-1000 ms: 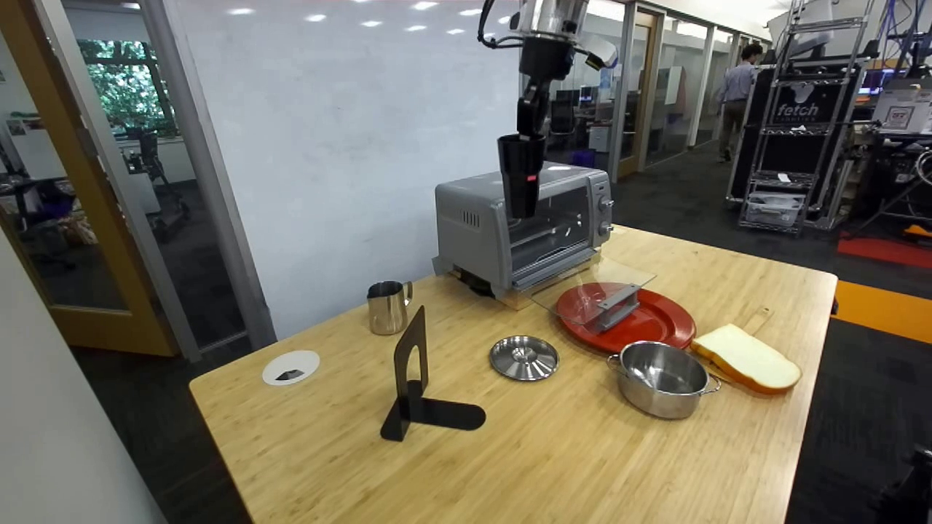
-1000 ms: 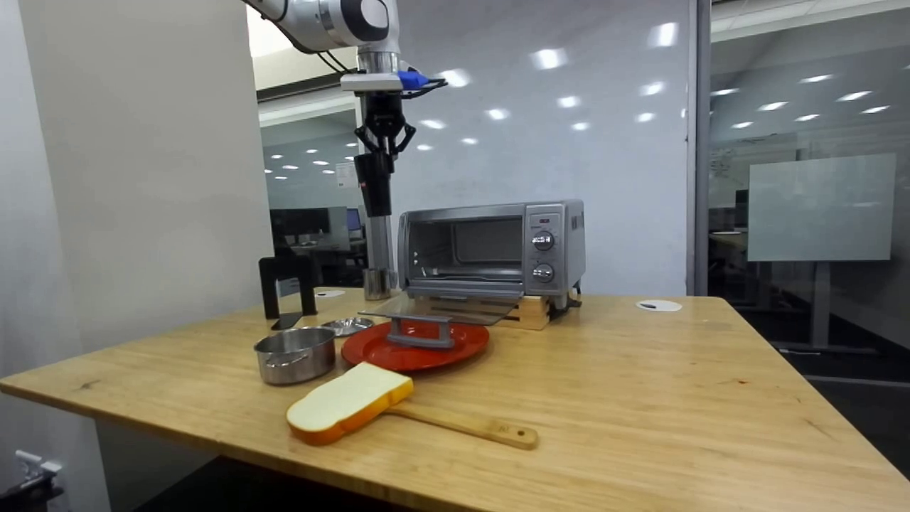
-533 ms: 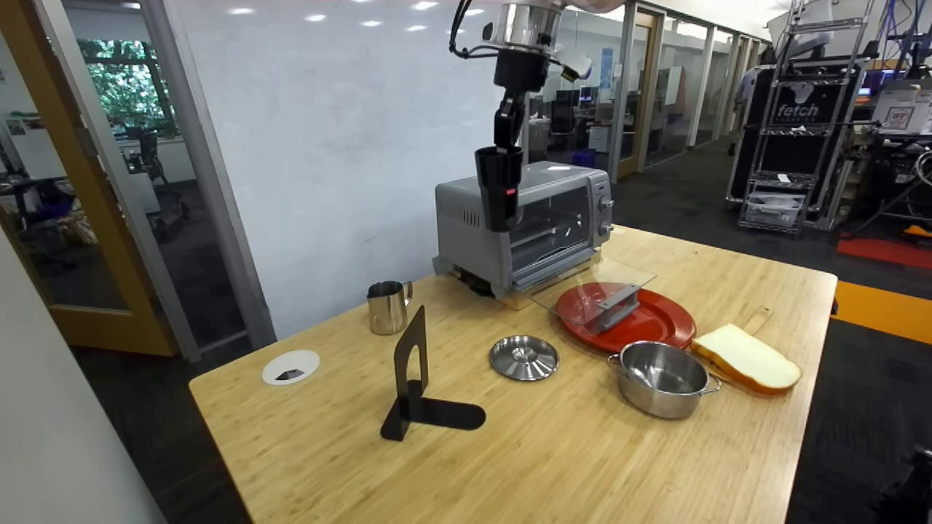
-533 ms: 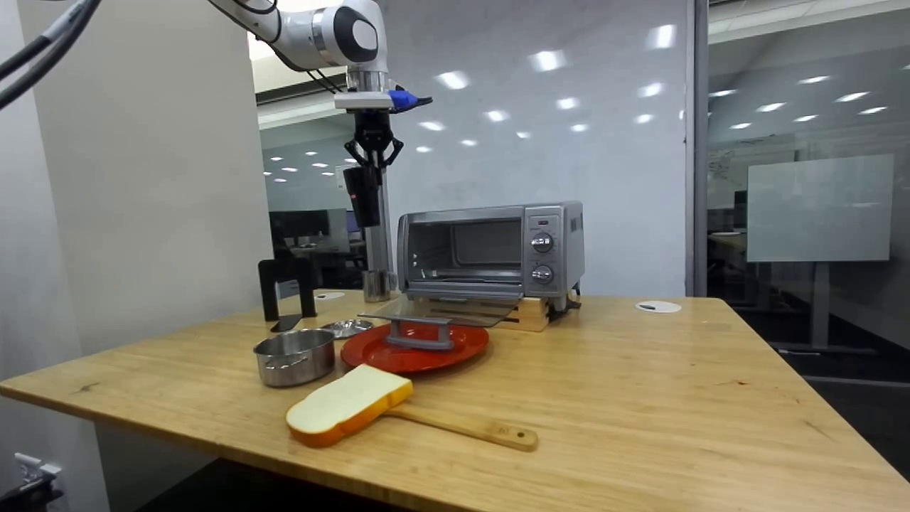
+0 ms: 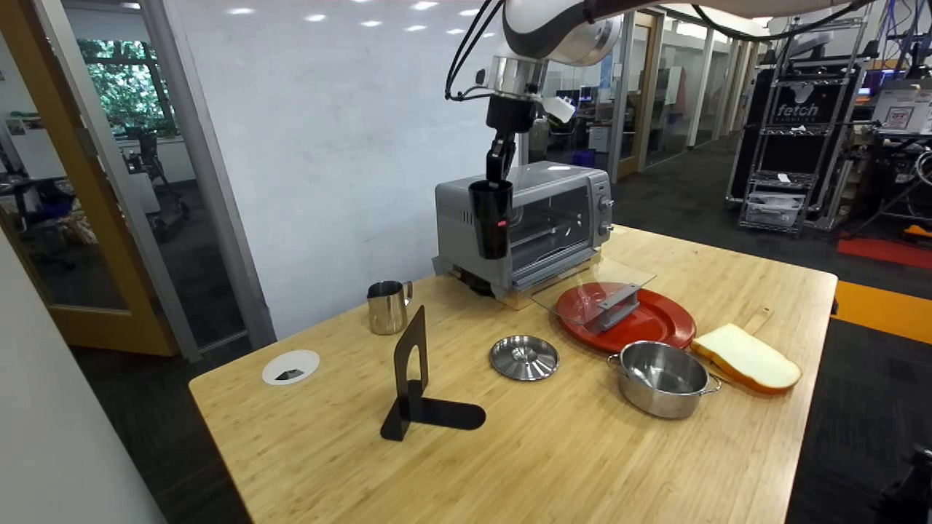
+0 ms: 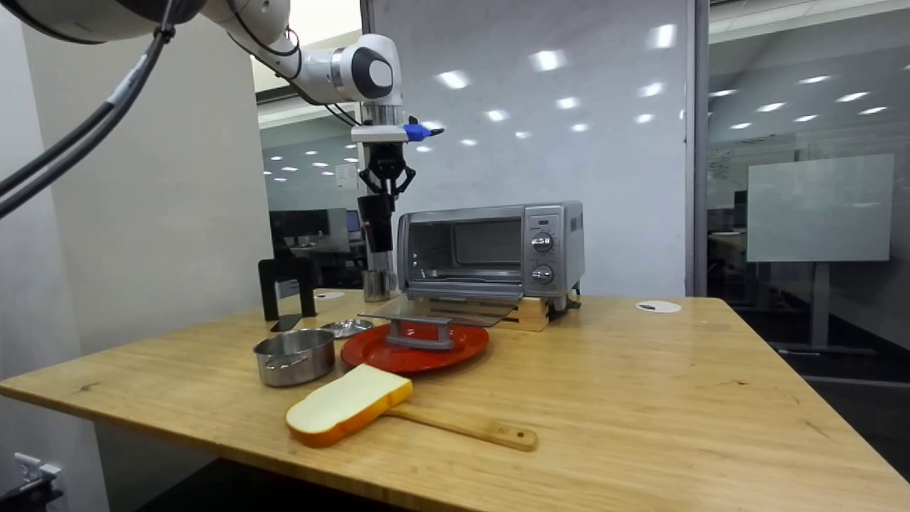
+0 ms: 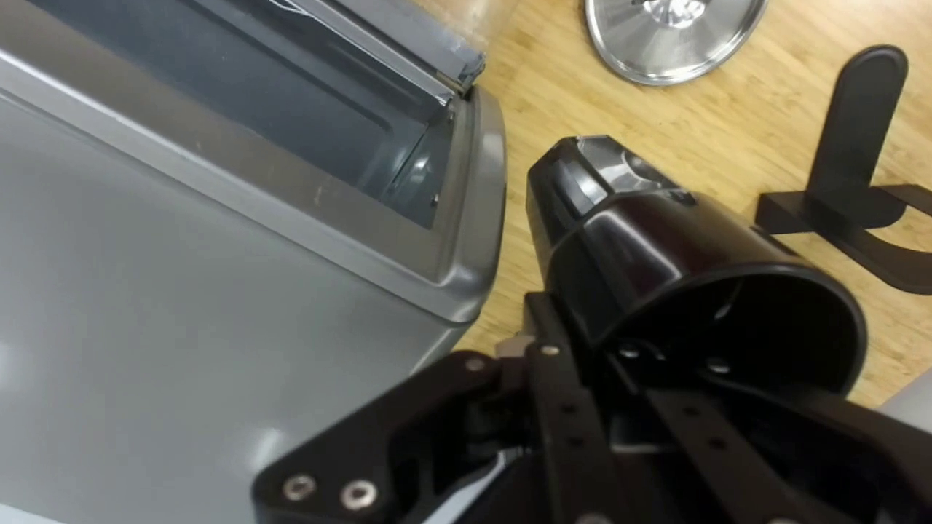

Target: Move the cup from the right to the left side of the table

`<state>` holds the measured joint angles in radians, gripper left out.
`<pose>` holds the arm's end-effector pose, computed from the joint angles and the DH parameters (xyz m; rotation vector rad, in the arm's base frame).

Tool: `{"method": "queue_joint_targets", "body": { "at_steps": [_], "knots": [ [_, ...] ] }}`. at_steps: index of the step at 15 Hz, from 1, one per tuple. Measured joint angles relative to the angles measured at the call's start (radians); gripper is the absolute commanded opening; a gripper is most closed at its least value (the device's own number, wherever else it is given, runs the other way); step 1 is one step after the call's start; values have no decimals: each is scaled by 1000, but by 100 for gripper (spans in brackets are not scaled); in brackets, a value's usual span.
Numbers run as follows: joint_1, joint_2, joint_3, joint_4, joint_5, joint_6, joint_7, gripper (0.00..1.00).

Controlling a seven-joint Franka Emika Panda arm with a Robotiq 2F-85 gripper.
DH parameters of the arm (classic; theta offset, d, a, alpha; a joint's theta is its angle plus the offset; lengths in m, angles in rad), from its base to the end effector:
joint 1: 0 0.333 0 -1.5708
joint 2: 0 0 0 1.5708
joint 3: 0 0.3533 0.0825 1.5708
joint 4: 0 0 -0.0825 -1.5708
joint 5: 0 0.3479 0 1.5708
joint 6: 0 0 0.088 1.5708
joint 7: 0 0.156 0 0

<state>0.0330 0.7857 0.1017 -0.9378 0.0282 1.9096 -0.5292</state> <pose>0.7757 0.0790 0.4181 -2.9218 -0.9368 -0.3157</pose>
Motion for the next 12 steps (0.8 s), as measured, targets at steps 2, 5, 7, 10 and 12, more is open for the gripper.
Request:
{"method": "queue_joint_targets", "body": {
  "at_steps": [2,5,7,10,12],
  "knots": [
    [10,17,0,26,-4,0,-11,2],
    [30,36,0,64,-8,0,-18,2],
    [43,44,0,79,-9,0,-21,2],
    [55,52,1,95,-9,-3,-32,7],
    [52,54,1,96,-8,-3,-34,7]
  ]
}}
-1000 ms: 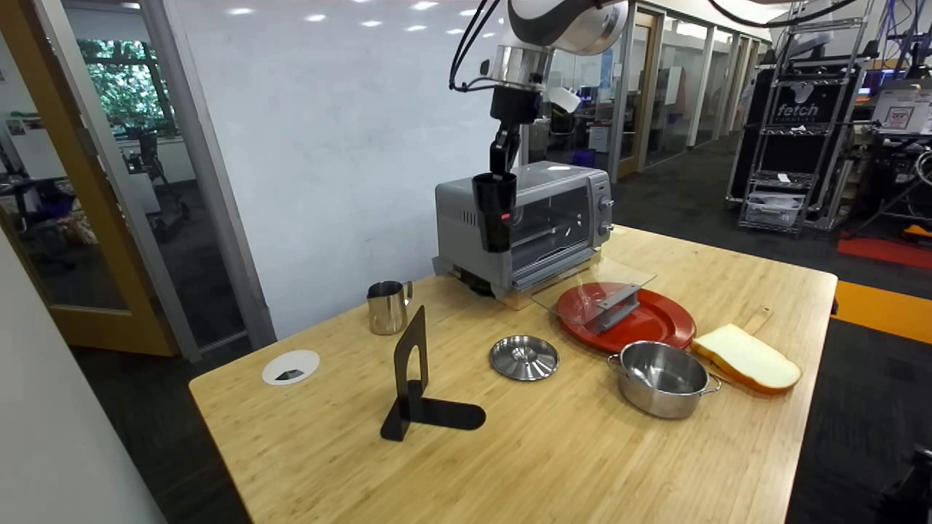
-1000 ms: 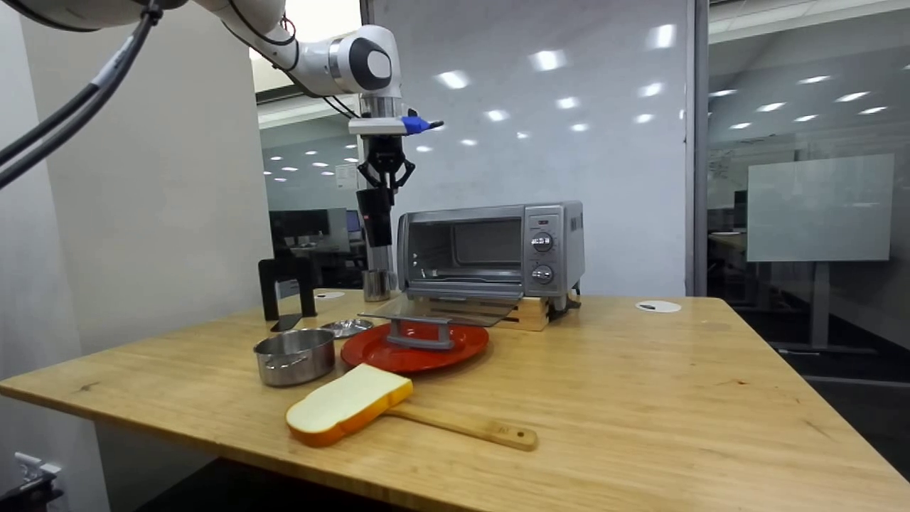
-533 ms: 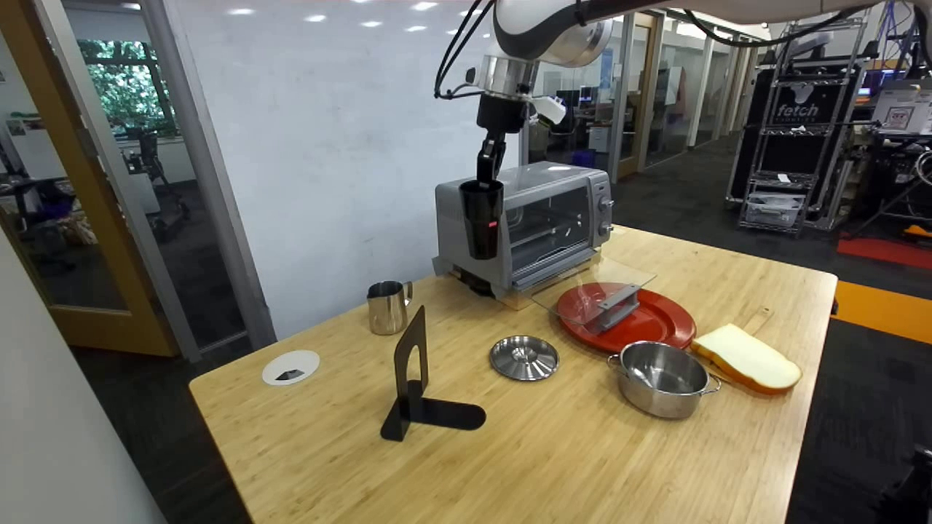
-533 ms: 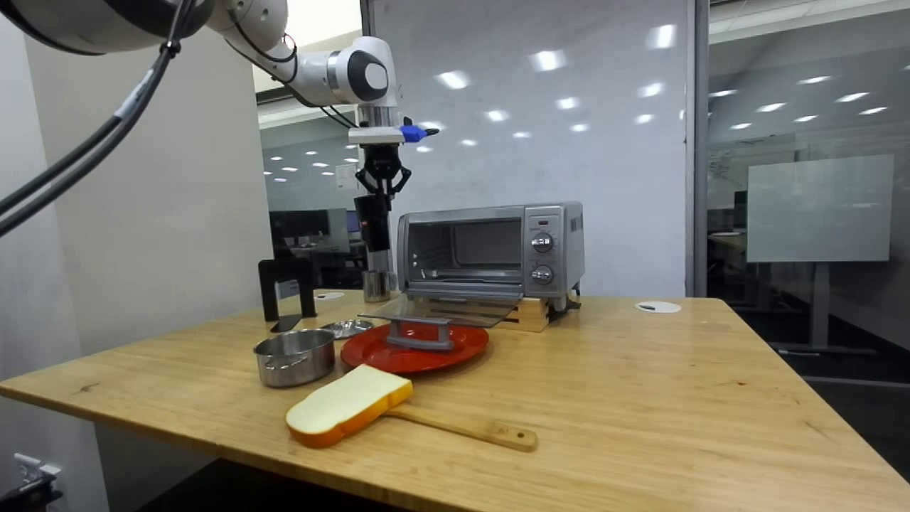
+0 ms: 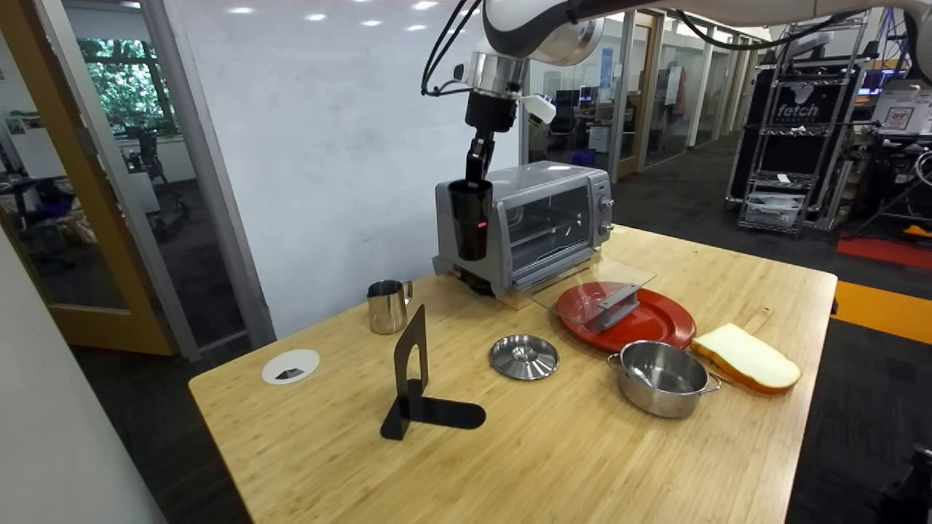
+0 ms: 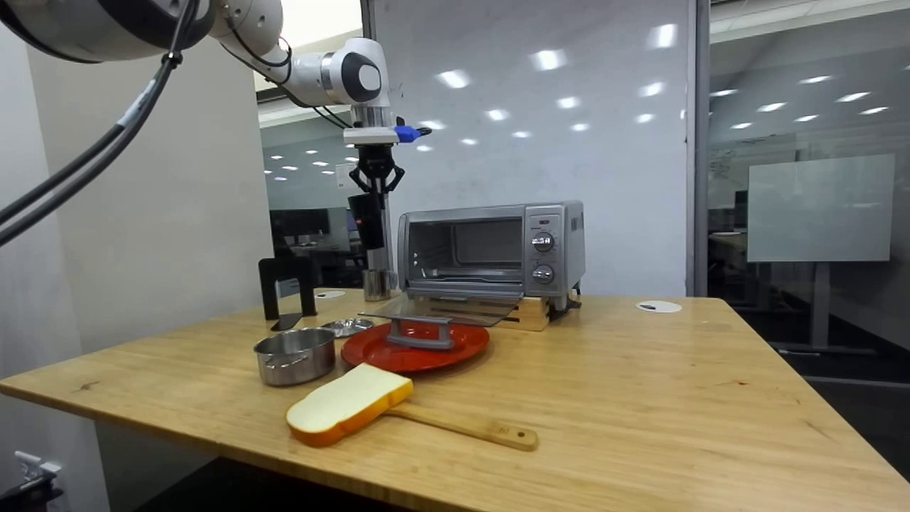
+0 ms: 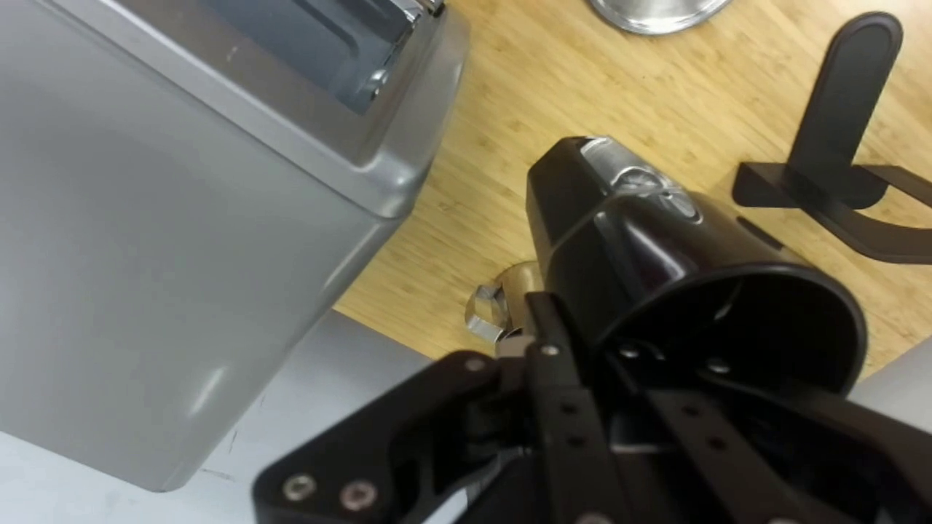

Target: Move the cup from the right to the left side of the table

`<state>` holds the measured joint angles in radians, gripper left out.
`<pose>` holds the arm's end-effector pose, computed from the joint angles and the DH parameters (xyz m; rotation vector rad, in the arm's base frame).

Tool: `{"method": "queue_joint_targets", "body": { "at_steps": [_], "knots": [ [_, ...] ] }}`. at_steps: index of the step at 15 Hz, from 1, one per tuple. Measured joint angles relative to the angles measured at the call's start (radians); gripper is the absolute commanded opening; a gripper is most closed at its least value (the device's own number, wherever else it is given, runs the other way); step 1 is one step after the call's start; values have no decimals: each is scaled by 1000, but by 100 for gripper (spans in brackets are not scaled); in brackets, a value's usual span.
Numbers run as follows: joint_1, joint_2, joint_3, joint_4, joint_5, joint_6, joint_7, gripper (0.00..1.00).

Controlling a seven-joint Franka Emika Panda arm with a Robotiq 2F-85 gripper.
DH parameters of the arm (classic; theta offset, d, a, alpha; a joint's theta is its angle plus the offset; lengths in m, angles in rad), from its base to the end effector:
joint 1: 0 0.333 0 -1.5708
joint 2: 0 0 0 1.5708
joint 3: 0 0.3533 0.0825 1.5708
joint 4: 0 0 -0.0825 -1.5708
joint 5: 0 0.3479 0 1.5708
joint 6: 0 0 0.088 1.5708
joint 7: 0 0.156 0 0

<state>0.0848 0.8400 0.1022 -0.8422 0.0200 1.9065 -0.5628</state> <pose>0.7847 0.1168 0.4202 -2.8843 -1.0575 -0.3725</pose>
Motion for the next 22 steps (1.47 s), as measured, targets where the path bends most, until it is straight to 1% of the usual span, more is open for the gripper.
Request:
{"method": "queue_joint_targets", "body": {
  "at_steps": [7,8,12,19,22],
  "knots": [
    [-7,1,0,0,0,0,-4,7],
    [-7,1,0,0,0,0,-5,2],
    [2,2,0,0,0,0,-4,2],
    [91,10,10,0,0,-1,-4,2],
    [116,24,13,-1,0,-11,-4,2]
  ]
}}
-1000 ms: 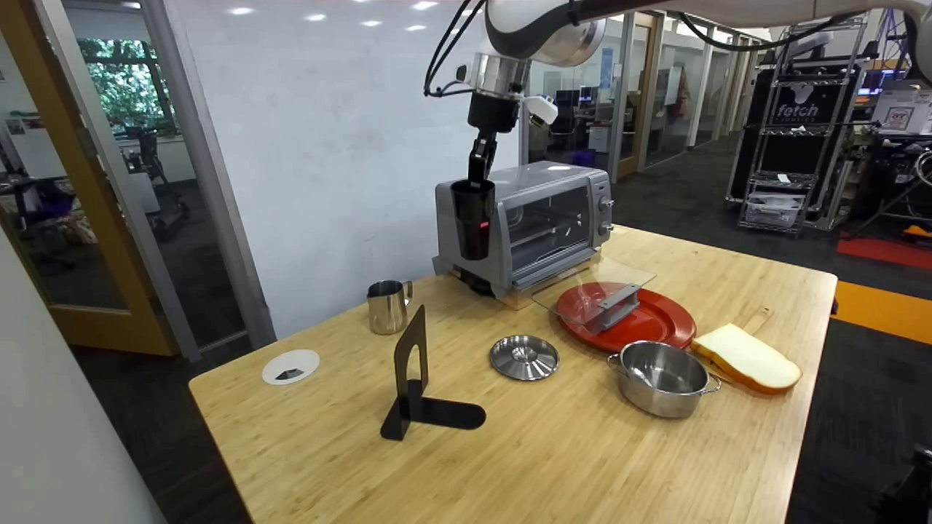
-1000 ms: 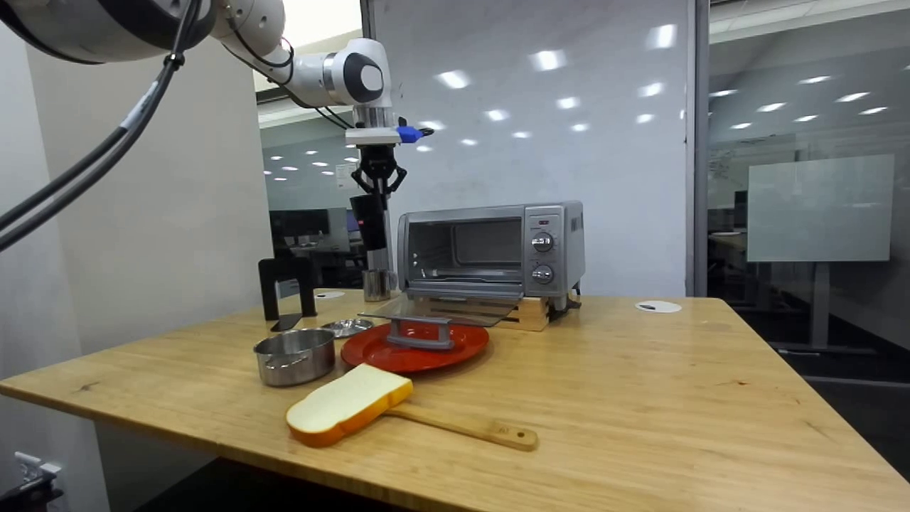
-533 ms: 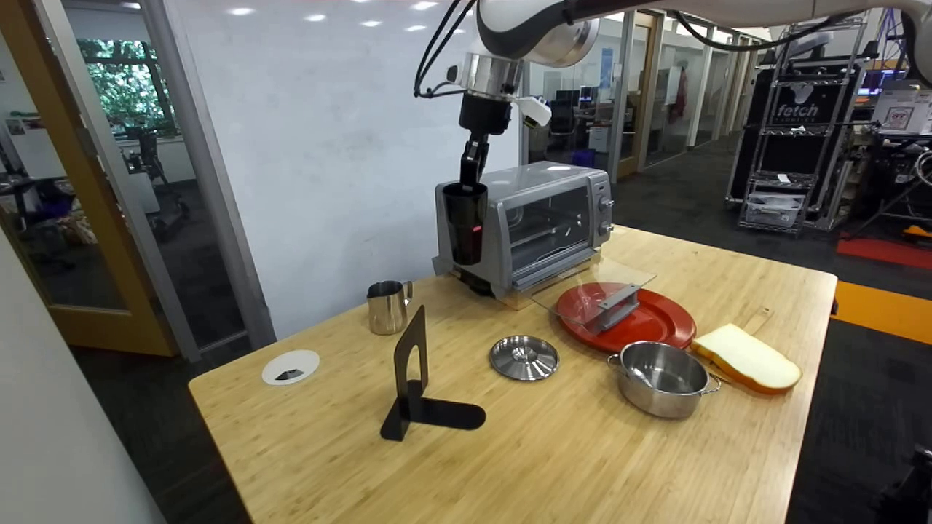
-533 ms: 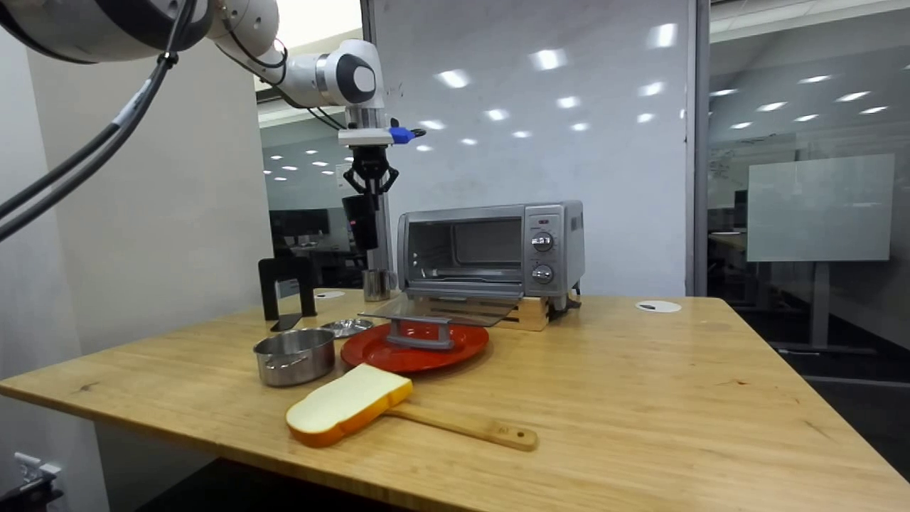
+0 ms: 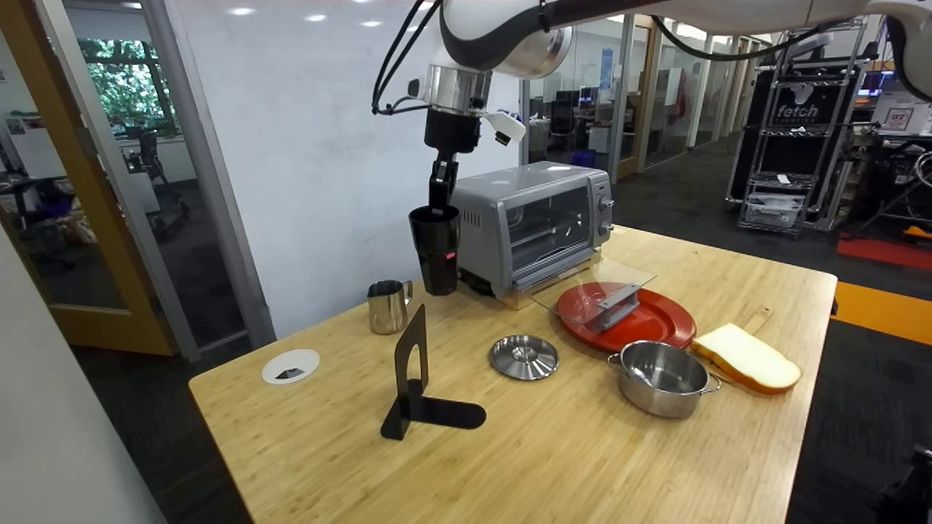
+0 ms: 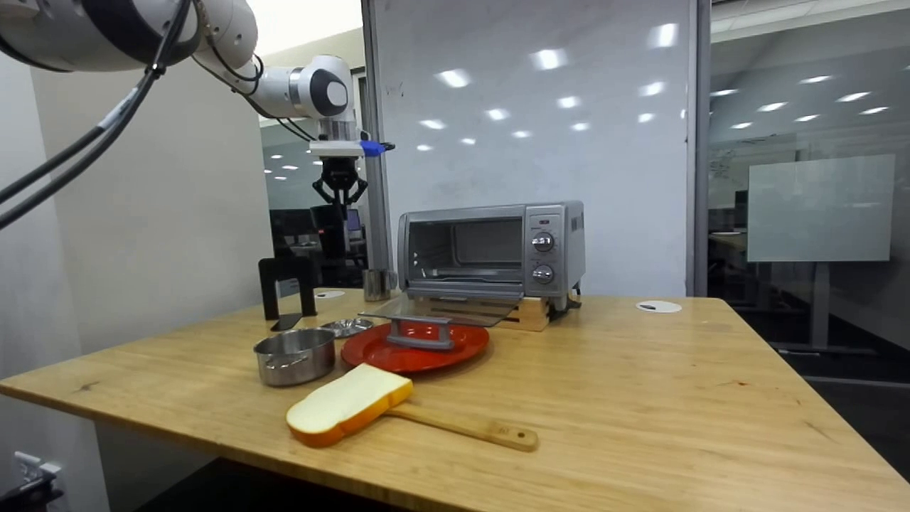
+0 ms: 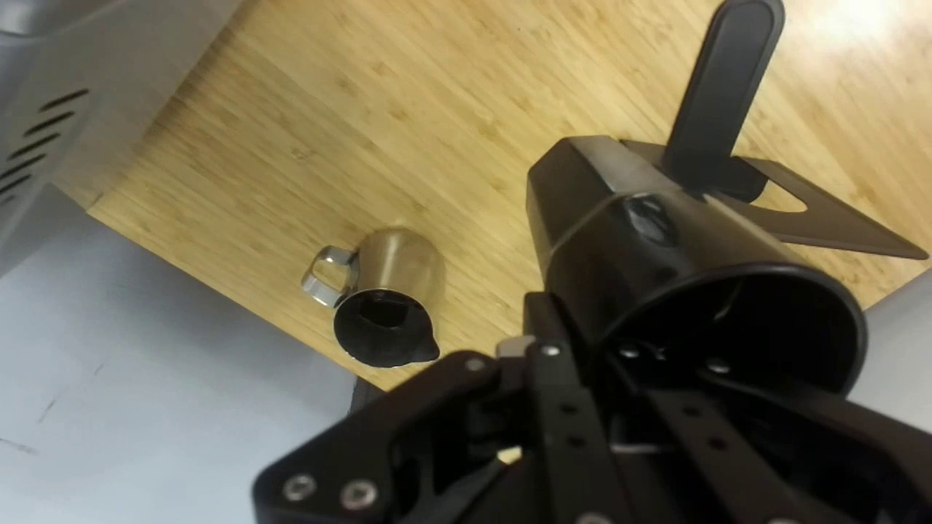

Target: Move the cup from the right to the left side of the table

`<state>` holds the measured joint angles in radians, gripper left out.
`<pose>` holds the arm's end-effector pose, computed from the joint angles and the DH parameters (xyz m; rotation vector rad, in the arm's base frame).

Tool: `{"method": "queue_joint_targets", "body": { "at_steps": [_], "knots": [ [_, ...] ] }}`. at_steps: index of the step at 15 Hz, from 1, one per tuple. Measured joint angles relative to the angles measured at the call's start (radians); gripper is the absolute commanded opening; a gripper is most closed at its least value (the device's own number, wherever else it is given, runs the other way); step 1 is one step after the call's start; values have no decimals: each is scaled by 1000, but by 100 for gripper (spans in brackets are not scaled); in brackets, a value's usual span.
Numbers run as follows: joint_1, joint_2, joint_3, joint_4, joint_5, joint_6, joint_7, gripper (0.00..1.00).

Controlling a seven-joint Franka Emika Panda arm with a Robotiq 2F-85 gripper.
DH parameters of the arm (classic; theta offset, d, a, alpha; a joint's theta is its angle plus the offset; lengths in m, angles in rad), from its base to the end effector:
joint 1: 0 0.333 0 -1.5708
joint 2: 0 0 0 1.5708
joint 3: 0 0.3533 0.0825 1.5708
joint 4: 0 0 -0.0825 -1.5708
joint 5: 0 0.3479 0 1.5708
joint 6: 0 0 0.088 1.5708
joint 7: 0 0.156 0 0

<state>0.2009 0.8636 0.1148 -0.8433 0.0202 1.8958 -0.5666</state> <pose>0.7645 0.2127 0.4002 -2.7896 -1.2278 -0.3141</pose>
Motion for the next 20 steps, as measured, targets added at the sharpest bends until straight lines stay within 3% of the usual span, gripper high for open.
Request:
{"method": "queue_joint_targets", "body": {
  "at_steps": [20],
  "knots": [
    [6,77,-7,-51,-2,-8,14,2]
  ]
}}
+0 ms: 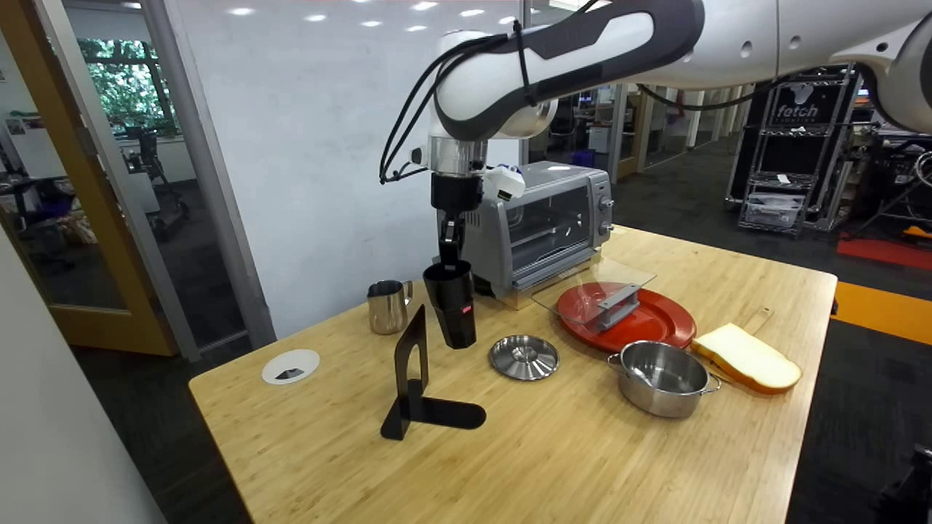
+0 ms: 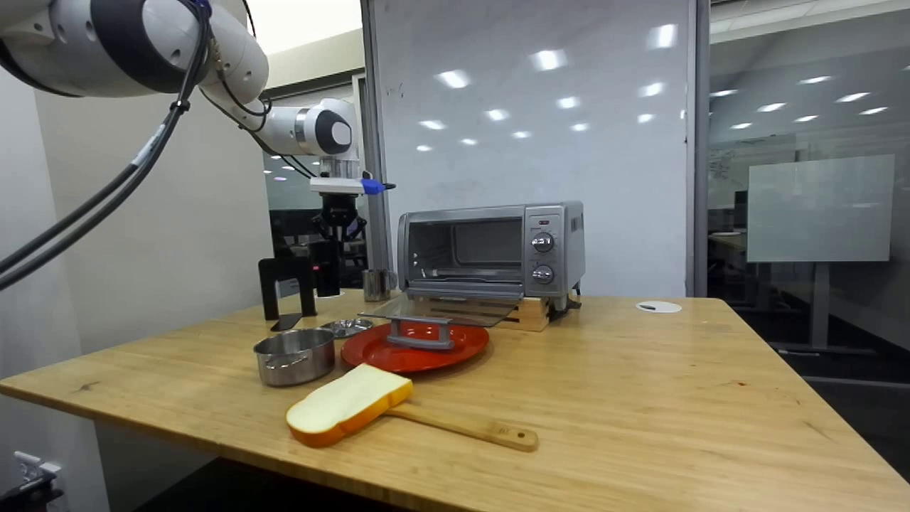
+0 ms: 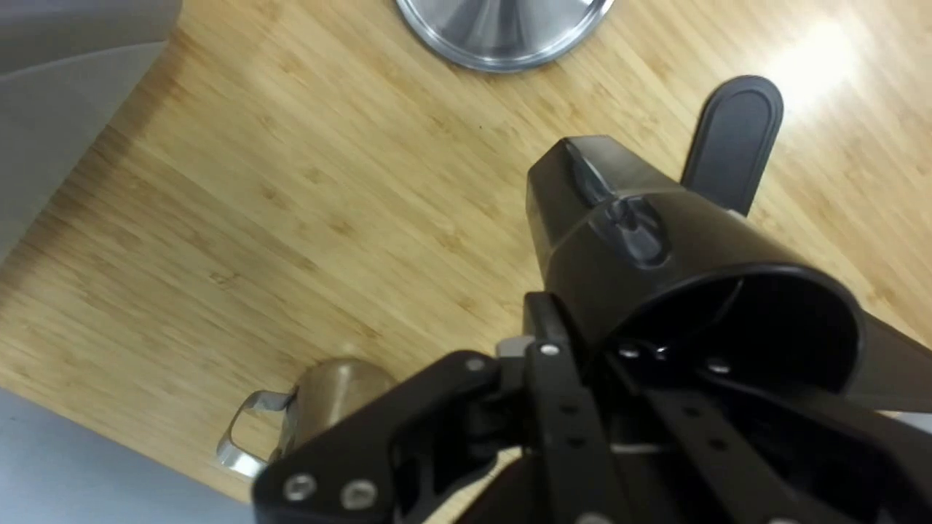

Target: Move the cup from the right to the left side of the table

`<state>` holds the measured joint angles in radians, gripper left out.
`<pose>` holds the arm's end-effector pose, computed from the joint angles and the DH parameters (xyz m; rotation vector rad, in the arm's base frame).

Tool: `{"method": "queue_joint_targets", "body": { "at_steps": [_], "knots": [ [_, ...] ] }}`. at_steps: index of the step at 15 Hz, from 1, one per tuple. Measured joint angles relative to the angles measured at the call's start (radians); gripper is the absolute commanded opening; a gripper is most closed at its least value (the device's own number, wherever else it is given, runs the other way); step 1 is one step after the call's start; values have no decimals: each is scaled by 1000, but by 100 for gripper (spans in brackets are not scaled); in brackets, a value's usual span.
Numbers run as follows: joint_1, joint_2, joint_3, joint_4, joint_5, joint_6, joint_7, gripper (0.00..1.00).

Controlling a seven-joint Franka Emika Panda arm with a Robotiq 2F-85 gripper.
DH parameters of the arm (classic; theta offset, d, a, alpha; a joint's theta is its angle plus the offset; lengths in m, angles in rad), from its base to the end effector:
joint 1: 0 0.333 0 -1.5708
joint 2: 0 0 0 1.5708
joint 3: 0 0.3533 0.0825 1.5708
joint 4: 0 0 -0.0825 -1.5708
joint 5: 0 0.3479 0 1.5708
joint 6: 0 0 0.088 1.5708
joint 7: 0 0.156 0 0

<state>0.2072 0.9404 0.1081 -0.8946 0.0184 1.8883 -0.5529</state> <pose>0.7579 0.2146 0.3148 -2.7937 -1.2081 -0.1067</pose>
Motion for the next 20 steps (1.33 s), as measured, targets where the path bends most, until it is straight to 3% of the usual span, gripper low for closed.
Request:
{"method": "queue_joint_targets", "body": {
  "at_steps": [8,20],
  "knots": [
    [4,19,-10,-12,-29,15,1,2],
    [19,69,-12,-14,-65,134,9,2]
  ]
}}
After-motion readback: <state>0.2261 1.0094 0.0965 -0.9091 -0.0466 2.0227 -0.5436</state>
